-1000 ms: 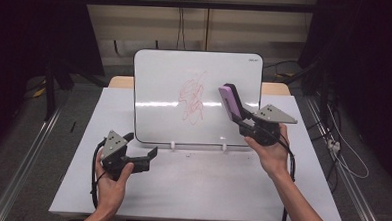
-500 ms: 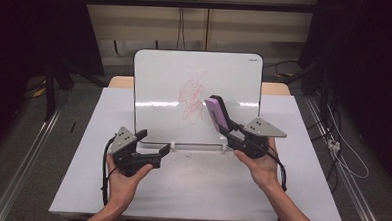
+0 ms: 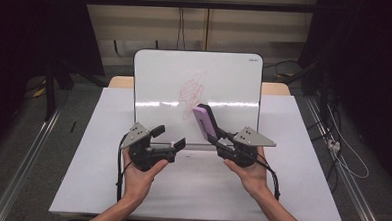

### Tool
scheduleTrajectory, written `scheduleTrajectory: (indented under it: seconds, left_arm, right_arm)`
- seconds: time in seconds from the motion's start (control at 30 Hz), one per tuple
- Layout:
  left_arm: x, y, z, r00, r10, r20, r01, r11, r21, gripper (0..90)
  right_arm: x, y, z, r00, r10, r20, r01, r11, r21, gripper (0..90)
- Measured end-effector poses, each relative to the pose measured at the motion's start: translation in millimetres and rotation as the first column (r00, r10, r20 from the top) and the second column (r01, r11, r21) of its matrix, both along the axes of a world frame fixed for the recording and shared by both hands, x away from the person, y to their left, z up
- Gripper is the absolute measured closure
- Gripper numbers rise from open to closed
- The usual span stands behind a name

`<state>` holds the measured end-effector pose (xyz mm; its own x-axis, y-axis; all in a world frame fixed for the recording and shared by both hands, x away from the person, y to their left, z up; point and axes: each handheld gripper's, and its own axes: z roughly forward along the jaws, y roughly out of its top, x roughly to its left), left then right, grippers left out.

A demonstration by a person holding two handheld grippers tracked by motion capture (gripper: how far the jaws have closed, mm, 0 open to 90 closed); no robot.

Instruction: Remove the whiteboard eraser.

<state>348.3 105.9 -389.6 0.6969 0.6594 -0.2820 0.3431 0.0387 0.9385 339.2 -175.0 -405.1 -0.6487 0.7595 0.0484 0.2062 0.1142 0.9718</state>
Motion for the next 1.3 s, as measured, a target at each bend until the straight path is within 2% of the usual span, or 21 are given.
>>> scheduleTrajectory:
  seconds: [0.1,0.23,0.33,0.4,0.53,0.6,0.67,0.7,0.73,0.87,1.0,1.07,1.3]
  left_arm:
    - [2.6,-7.3,2.1,0.9998,-0.002,0.018,0.002,1.0,-0.006,8.2]
    - [6.7,-14.9,3.4,0.9992,0.002,0.04,0.0,0.9991,-0.042,9.9]
    - [8.8,-19.5,4.4,0.9993,0.007,0.038,-0.003,0.9963,-0.086,11.1]
    - [9.6,-21.9,4.6,0.9992,-0.005,0.039,0.008,0.9967,-0.081,11.7]
    - [10.4,-27.9,4.2,0.9988,-0.017,0.047,0.022,0.9948,-0.099,17.0]
    - [11.5,-31.0,3.6,0.9986,-0.02,0.049,0.025,0.9942,-0.105,20.8]
    - [12.7,-32.5,3.1,0.9982,-0.002,0.06,0.009,0.9929,-0.119,22.6]
    - [13.9,-32.4,2.9,0.9979,-0.005,0.064,0.013,0.992,-0.126,27.0]
    - [14.8,-32.5,2.5,0.998,-0.001,0.063,0.009,0.9906,-0.136,30.8]
    - [16.2,-35.7,-1.5,0.9992,-0.007,0.04,0.014,0.9851,-0.171,32.4]
    - [16.9,-40.5,-5.8,0.9991,0.004,0.042,0.003,0.9847,-0.174,36.8]
    - [18.3,-42.9,-6.5,0.9998,0.006,0.021,-0.002,0.9824,-0.187,37.5]
    - [18.9,-44.2,-8.2,0.9998,0.007,0.017,-0.004,0.9836,-0.18,37.7]
  right_arm:
    - [-1.0,2.2,-1.5,1.0,0.004,-0.006,-0.004,0.9999,0.013,64.8]
    - [-2.0,4.8,-3.3,0.9998,0.011,-0.018,-0.01,0.9994,0.034,64.8]
    - [-2.5,7.0,-5.0,0.9993,0.016,-0.033,-0.014,0.9981,0.06,64.7]
    - [-2.8,8.5,-5.7,0.999,0.018,-0.041,-0.015,0.997,0.075,64.7]
    - [-3.0,11.2,-7.1,0.9979,0.03,-0.058,-0.023,0.9938,0.109,64.7]
    - [-3.6,13.0,-8.2,0.9978,0.031,-0.059,-0.025,0.9942,0.105,64.7]
    - [-4.1,14.6,-9.4,0.9976,0.033,-0.061,-0.026,0.9937,0.109,64.7]
    - [-4.4,15.1,-9.9,0.9974,0.032,-0.064,-0.025,0.9936,0.11,64.6]
    - [-4.5,15.5,-10.2,0.9972,0.032,-0.067,-0.025,0.993,0.115,64.7]
    - [-5.1,17.7,-10.0,0.9979,0.031,-0.058,-0.024,0.993,0.115,64.6]
    - [-3.8,17.8,-10.1,0.9985,0.023,-0.05,-0.017,0.9922,0.123,64.6]
    - [-4.2,18.0,-10.5,0.9983,0.022,-0.054,-0.015,0.9922,0.123,64.6]
    - [-4.0,19.2,-11.9,0.9977,0.022,-0.064,-0.013,0.9912,0.132,64.5]
